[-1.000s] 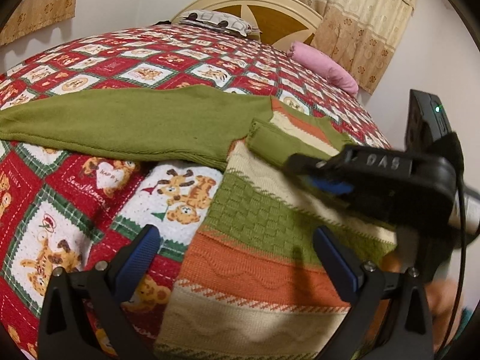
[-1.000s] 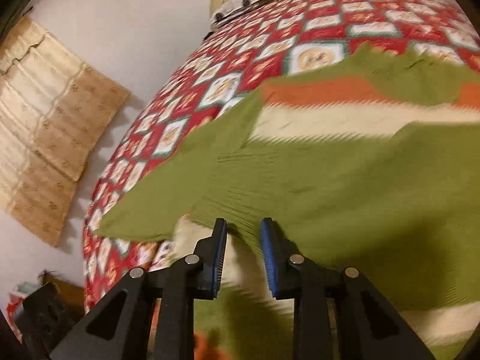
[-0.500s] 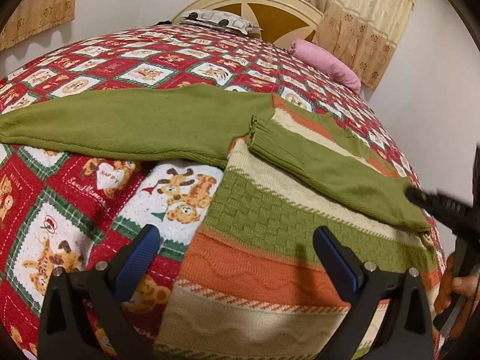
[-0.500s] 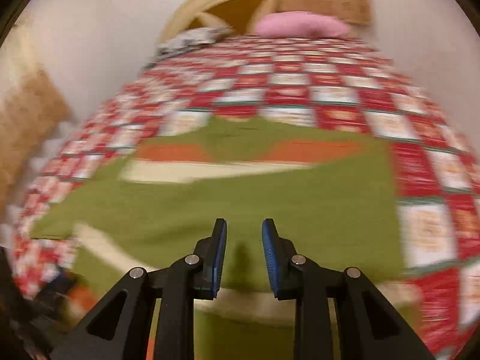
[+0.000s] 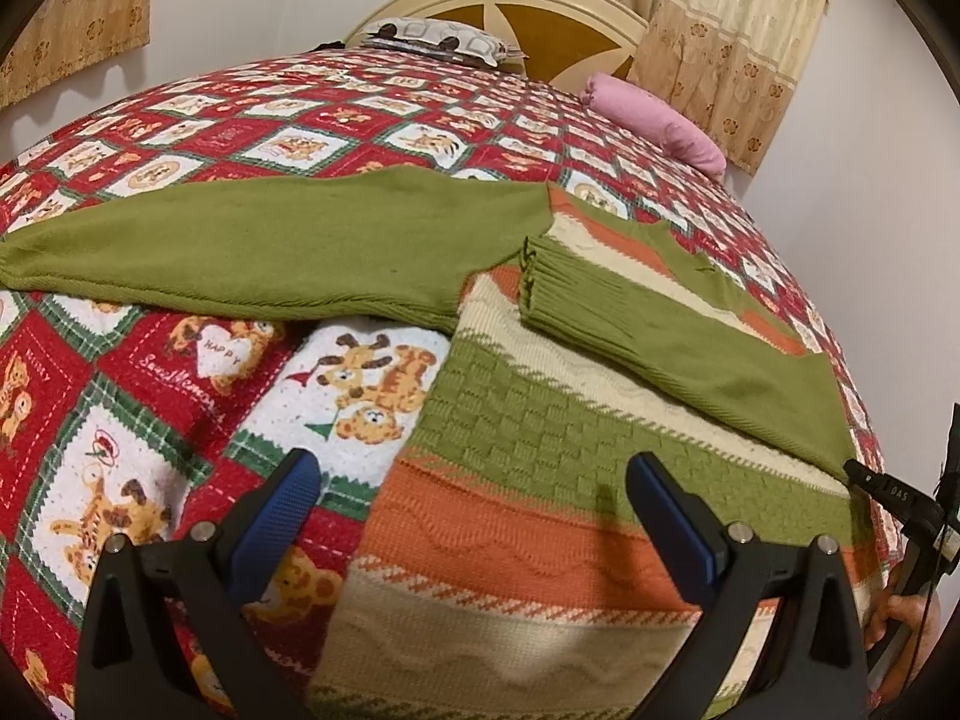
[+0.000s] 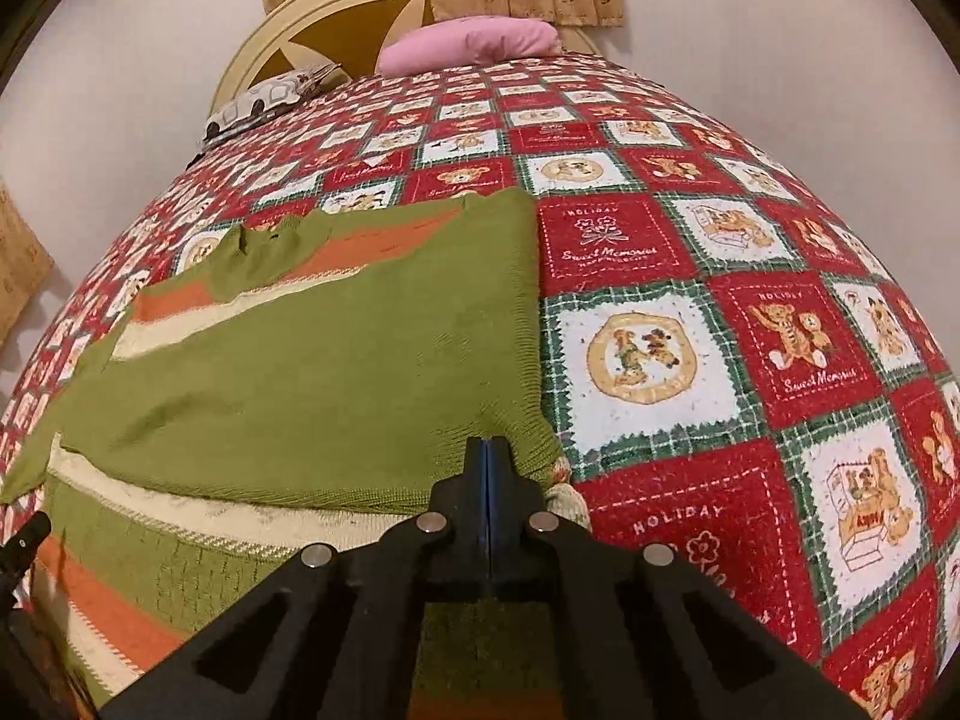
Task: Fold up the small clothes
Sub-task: 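Open the right gripper and release the folded sleeve, then grasp the other sleeve cuff with the left gripper and fold it across the back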
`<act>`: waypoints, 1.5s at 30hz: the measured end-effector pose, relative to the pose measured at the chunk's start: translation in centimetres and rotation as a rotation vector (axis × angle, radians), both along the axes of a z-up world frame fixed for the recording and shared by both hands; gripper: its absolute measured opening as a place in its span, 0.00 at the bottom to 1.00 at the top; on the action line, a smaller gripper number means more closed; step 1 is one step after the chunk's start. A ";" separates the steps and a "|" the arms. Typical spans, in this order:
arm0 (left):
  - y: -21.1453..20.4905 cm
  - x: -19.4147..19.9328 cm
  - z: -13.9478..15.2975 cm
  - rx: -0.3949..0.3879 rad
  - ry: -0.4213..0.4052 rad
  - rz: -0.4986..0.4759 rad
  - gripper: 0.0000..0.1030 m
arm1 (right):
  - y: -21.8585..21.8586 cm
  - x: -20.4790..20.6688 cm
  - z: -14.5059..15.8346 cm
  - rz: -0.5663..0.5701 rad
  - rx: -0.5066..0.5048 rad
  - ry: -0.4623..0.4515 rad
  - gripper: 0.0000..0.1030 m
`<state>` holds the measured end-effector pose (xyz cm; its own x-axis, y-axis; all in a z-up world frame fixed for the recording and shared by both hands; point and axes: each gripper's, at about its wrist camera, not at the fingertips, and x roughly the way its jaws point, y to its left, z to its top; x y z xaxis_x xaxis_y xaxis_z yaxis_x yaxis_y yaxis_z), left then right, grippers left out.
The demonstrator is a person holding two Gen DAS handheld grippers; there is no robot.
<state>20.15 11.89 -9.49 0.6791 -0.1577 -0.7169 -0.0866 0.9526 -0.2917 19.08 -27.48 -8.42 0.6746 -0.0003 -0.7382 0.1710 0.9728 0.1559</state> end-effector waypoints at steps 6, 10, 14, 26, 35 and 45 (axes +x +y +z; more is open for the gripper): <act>-0.2 0.0 0.0 0.028 0.010 0.001 1.00 | 2.1 -2.0 1.6 -0.002 -0.050 -0.065 0.02; -0.3 0.0 0.0 0.036 0.015 0.001 1.00 | 6.1 -2.6 2.9 0.091 -0.100 -0.145 0.02; -0.5 -0.1 0.1 0.049 0.021 -0.012 1.00 | 8.0 -0.4 0.0 0.141 -0.137 -0.009 0.02; 14.6 -3.2 4.6 0.124 -0.072 0.419 1.00 | 6.6 -1.0 0.0 0.134 -0.059 -0.042 0.03; 27.3 -0.7 0.7 -0.111 0.032 0.648 0.75 | 6.6 -0.8 -0.1 0.134 -0.052 -0.040 0.03; 28.1 1.0 -0.8 -0.251 -0.050 0.605 0.22 | 6.5 -0.8 -0.2 0.134 -0.051 -0.041 0.04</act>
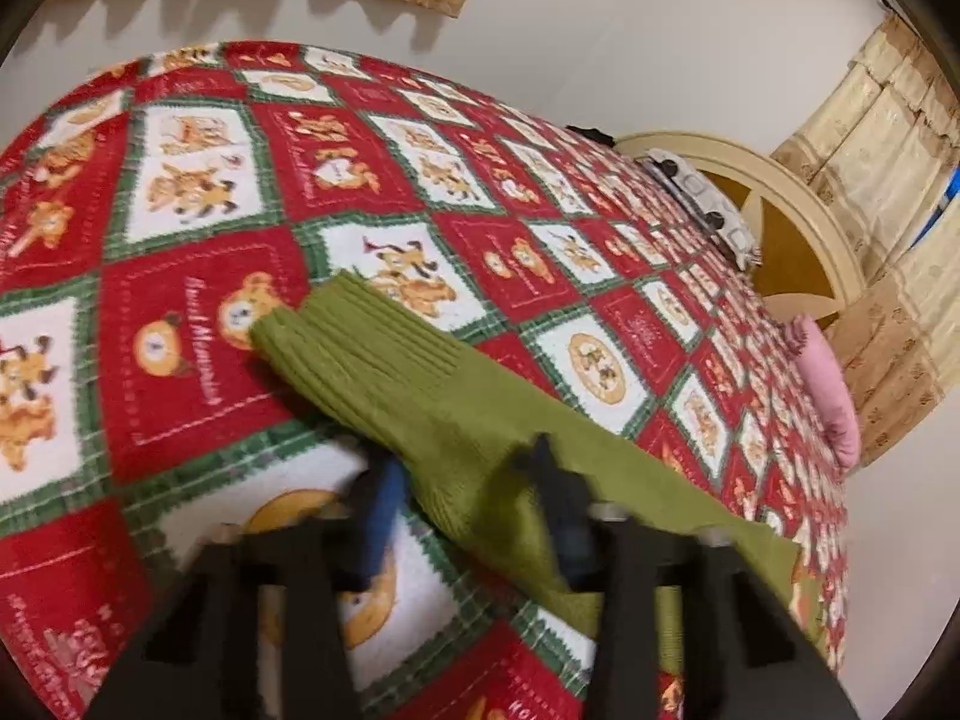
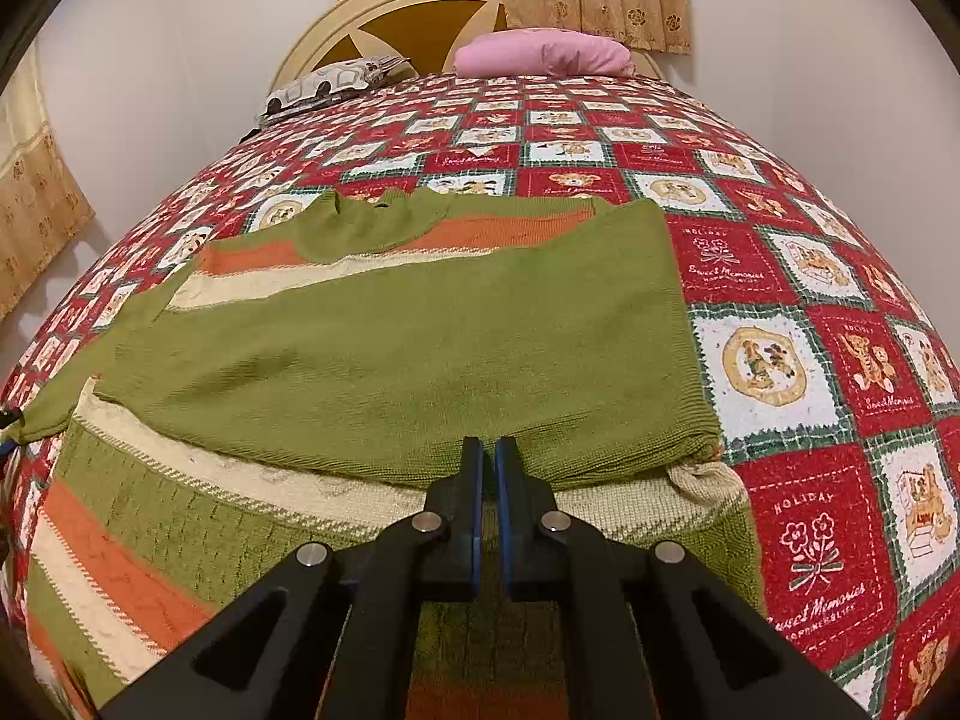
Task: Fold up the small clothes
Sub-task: 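Grasp the other sleeve cuff with the left gripper and fold it across the back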
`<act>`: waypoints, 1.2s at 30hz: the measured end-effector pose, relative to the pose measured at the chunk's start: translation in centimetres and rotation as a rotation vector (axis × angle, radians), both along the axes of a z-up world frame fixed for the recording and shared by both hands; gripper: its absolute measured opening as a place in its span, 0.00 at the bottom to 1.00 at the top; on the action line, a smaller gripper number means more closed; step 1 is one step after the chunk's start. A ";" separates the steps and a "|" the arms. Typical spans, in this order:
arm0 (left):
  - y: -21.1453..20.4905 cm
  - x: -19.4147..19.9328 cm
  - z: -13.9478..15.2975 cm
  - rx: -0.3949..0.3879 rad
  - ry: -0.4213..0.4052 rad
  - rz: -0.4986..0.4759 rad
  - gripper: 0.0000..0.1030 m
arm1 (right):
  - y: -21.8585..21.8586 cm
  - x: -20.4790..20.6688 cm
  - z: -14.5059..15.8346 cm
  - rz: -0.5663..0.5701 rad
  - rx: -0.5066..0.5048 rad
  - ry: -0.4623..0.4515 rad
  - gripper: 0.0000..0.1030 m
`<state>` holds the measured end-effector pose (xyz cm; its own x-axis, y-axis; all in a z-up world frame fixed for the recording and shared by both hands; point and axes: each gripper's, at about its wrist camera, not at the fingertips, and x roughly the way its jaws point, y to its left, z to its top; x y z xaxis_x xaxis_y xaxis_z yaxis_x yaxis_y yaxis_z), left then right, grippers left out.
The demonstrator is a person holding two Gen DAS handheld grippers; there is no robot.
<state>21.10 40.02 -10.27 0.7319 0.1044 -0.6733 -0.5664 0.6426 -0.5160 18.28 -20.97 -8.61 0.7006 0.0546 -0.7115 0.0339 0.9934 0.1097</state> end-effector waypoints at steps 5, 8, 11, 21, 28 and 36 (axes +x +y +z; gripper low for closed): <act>0.0 0.4 -0.8 -0.020 -0.031 -0.017 0.08 | 0.0 0.0 0.0 0.000 0.000 0.000 0.04; -0.1 0.7 -0.3 -0.004 -0.022 -0.020 0.07 | 0.0 0.0 0.0 0.000 -0.001 0.000 0.04; -1.0 1.6 1.1 0.048 -0.017 -0.037 0.07 | 0.0 0.0 0.0 0.000 -0.002 -0.001 0.04; -18.6 5.3 11.5 0.321 -0.220 -0.413 0.07 | -0.1 0.0 0.0 0.000 0.002 -0.001 0.04; -34.3 5.7 10.7 0.401 -0.240 -0.751 0.07 | -0.3 0.0 -0.1 0.000 0.019 -0.004 0.04; -42.1 6.5 3.7 0.405 -0.024 -0.900 0.07 | -0.6 0.0 -0.1 -0.002 0.053 -0.009 0.04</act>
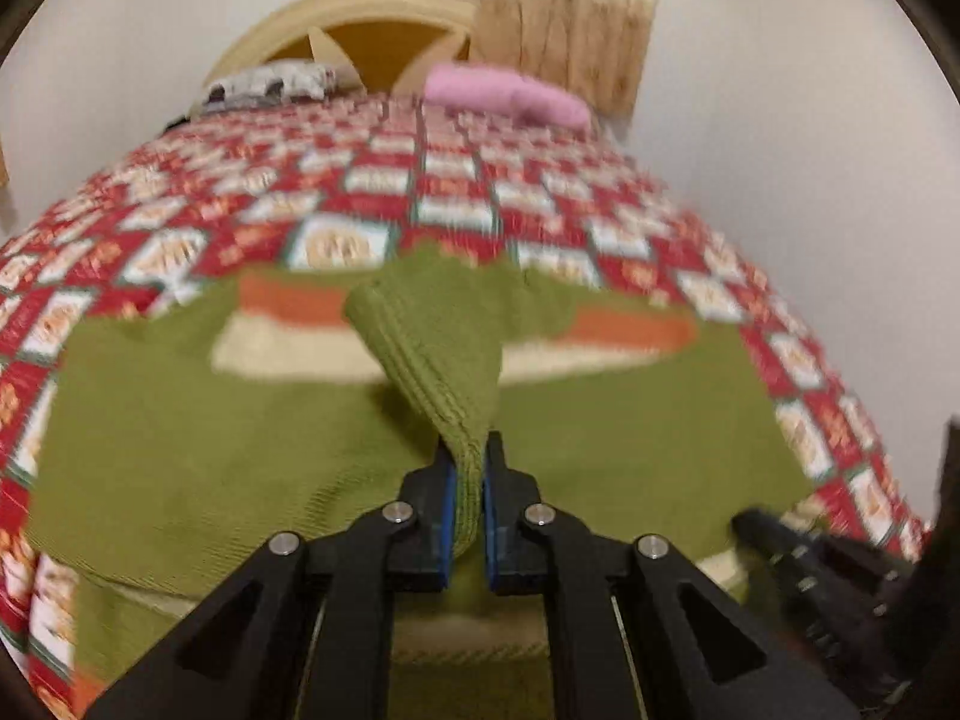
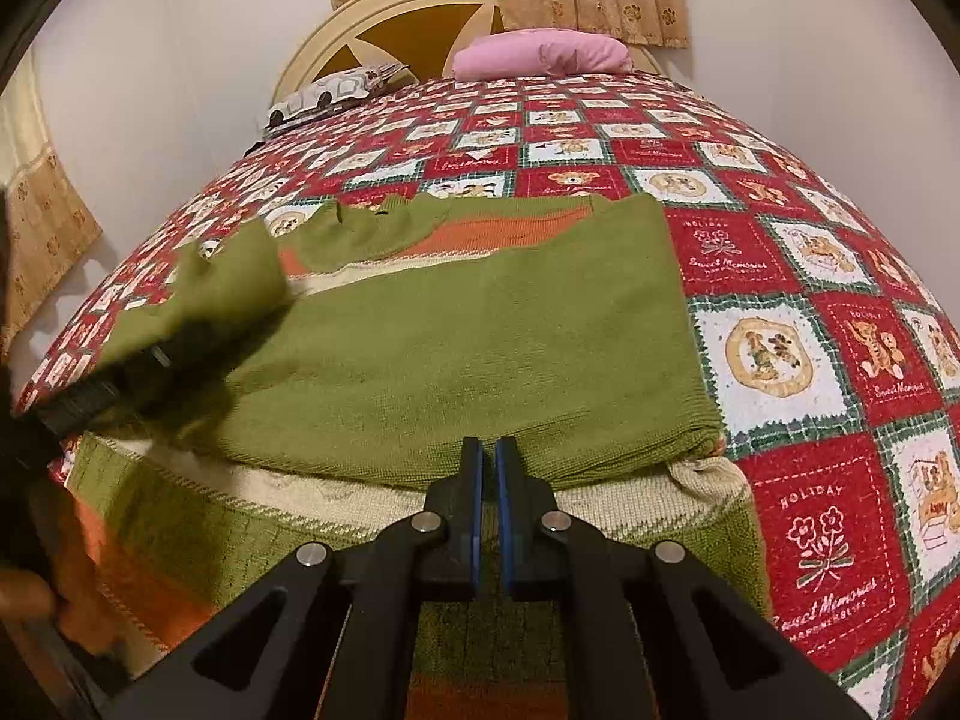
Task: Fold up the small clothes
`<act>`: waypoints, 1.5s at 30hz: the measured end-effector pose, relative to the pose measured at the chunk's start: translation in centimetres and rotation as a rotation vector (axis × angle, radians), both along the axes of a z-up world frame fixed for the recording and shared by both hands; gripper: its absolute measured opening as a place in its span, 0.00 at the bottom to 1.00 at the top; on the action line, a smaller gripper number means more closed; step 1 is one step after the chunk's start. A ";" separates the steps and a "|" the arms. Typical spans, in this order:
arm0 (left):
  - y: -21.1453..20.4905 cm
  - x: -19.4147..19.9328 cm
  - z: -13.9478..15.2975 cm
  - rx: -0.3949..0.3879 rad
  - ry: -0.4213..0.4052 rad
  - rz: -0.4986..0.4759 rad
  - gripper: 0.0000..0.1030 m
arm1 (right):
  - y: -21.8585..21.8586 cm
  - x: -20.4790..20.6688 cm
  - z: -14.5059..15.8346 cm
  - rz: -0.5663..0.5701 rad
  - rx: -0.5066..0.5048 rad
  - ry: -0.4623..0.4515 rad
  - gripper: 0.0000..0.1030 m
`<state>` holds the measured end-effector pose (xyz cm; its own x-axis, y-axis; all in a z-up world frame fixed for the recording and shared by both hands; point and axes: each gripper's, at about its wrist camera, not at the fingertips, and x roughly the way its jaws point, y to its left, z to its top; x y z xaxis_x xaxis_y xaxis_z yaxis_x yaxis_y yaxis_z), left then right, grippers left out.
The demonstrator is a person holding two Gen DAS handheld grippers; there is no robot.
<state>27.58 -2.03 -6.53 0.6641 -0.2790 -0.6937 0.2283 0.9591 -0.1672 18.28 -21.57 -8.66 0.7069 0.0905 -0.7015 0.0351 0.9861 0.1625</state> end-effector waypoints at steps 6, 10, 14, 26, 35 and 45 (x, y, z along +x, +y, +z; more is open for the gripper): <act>-0.2 0.3 -0.6 0.007 0.085 -0.028 0.13 | 0.0 0.0 -0.1 -0.001 0.003 0.000 0.04; 1.0 -2.0 0.2 0.044 0.081 -0.053 0.64 | 0.0 0.0 -0.1 -0.001 0.005 0.000 0.04; 6.8 -5.3 1.2 -0.009 -0.002 0.107 0.88 | -0.3 0.2 -0.2 -0.001 0.031 0.008 0.04; 12.9 -6.3 -2.7 -0.141 0.067 0.281 0.89 | 3.6 3.3 3.0 0.030 0.260 -0.018 0.75; 14.3 -6.7 -2.9 -0.237 0.057 0.282 0.92 | 12.0 7.1 1.4 0.155 -0.076 0.034 0.15; 15.0 -6.7 -3.0 -0.289 0.050 0.287 0.93 | 11.0 3.4 13.4 0.126 -0.220 -0.311 0.13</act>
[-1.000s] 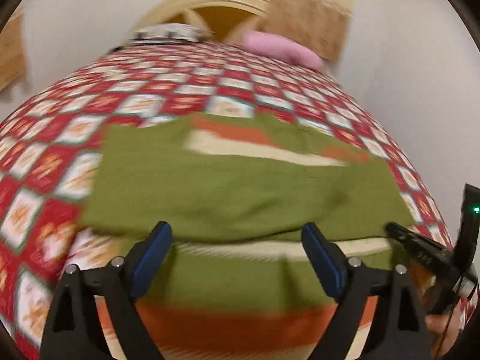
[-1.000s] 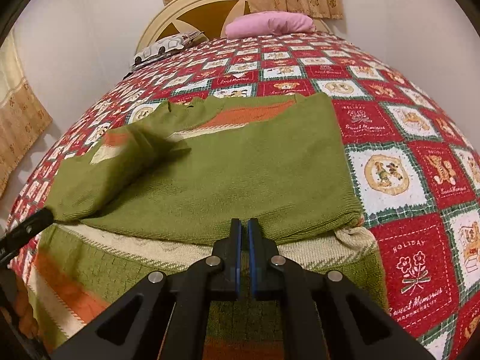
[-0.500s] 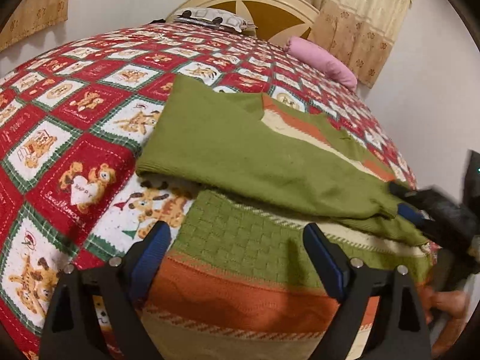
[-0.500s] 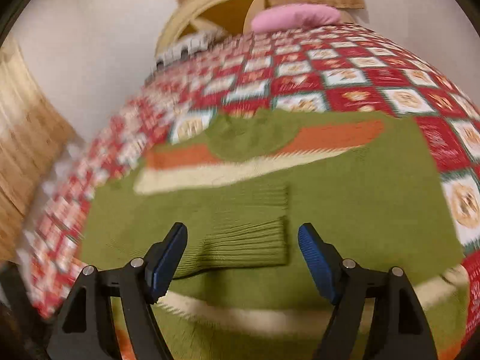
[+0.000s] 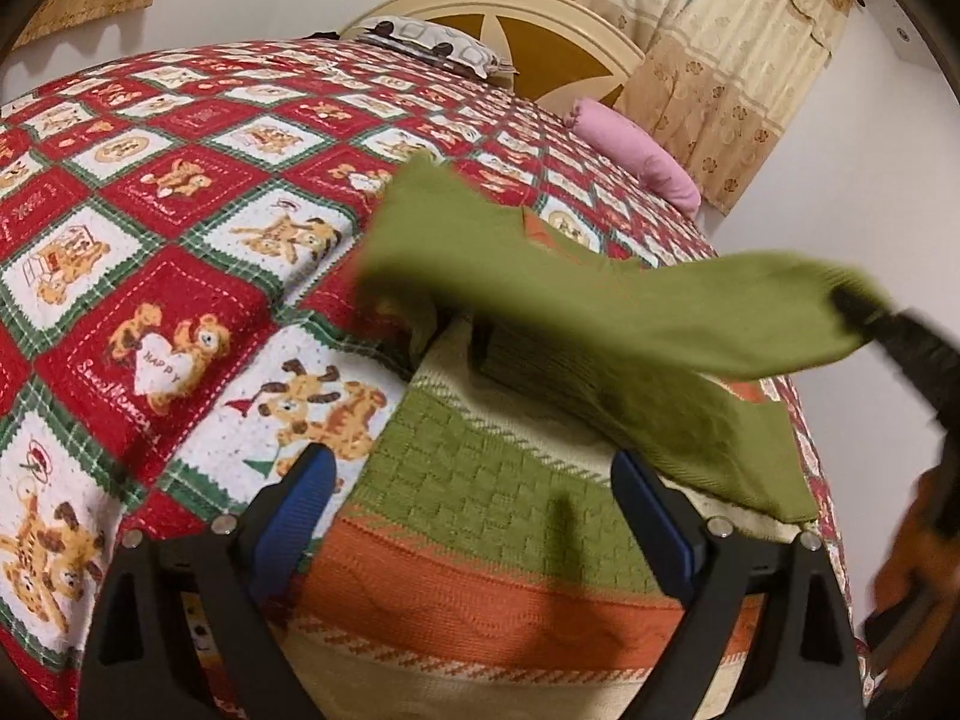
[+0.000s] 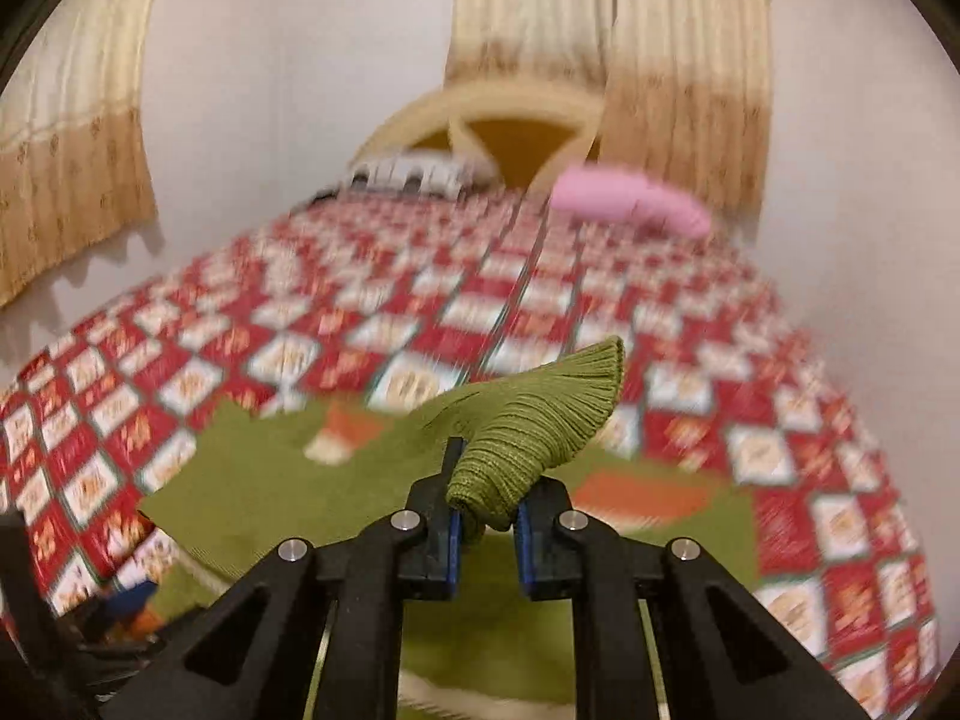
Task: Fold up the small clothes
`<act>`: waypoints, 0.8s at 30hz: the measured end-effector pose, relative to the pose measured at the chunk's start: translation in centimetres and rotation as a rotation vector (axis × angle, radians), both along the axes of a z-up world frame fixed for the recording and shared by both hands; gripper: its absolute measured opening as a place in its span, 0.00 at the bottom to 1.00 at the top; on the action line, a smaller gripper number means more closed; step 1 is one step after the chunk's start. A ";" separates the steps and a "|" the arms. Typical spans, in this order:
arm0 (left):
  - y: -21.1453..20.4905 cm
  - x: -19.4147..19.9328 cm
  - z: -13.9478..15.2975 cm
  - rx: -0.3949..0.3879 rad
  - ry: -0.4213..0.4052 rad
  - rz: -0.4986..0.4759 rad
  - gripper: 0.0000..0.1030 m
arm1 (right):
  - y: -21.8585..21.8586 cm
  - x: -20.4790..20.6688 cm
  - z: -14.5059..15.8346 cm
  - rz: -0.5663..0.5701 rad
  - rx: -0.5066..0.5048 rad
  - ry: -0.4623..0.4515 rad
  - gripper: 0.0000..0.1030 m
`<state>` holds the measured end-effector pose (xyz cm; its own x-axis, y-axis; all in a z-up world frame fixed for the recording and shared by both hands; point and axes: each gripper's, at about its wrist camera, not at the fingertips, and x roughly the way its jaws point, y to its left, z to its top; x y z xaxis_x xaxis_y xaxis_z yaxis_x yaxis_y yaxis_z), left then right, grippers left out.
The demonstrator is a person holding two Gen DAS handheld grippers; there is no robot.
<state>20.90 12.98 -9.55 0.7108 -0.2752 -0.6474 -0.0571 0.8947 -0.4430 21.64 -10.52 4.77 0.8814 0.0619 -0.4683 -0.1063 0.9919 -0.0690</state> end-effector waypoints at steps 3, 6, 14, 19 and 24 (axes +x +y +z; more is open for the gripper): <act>0.0 0.0 0.0 0.001 0.000 0.000 0.93 | -2.1 -0.7 1.3 -0.046 -0.039 -0.043 0.13; 0.0 0.0 0.0 0.004 0.001 0.000 0.93 | -5.0 -0.3 -0.8 -0.098 -0.072 0.016 0.13; -0.1 0.2 0.0 0.020 0.007 0.001 0.93 | -9.3 1.9 -10.5 -0.157 -0.018 0.254 0.15; 0.0 0.2 0.0 0.020 0.006 0.001 0.93 | -11.5 1.6 -11.4 -0.193 0.086 0.321 0.34; -0.1 0.3 0.0 0.024 0.007 0.002 0.93 | -15.7 -2.8 -9.6 -0.329 0.186 0.206 0.39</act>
